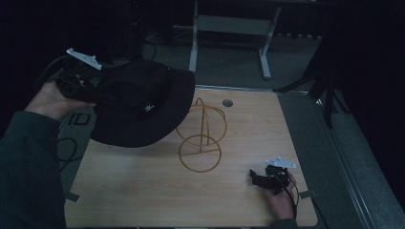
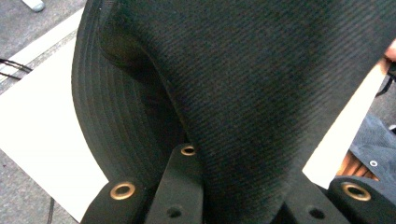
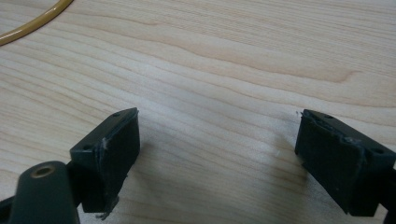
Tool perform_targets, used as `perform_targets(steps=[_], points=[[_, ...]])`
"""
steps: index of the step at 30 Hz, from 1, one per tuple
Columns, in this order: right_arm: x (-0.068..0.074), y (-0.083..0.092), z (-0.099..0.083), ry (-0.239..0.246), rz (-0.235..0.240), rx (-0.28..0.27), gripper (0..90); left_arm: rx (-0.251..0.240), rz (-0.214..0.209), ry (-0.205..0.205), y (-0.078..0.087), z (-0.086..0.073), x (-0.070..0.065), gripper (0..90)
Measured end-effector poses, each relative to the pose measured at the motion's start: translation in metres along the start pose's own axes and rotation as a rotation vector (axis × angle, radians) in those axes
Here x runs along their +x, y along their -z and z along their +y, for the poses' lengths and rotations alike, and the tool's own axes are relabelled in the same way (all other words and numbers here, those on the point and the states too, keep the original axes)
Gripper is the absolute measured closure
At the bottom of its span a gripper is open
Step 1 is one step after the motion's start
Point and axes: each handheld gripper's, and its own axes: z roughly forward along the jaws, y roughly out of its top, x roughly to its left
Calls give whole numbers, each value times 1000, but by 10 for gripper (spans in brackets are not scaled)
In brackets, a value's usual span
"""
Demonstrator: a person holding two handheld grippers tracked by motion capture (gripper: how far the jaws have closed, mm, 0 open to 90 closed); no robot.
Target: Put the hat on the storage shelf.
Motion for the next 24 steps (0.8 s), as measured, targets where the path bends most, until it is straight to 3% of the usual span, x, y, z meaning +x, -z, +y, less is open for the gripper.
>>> perform_targets(steps=[24], points=[[0, 0, 0, 1, 0, 2, 137, 47, -23, -79, -11, 43, -24, 880]])
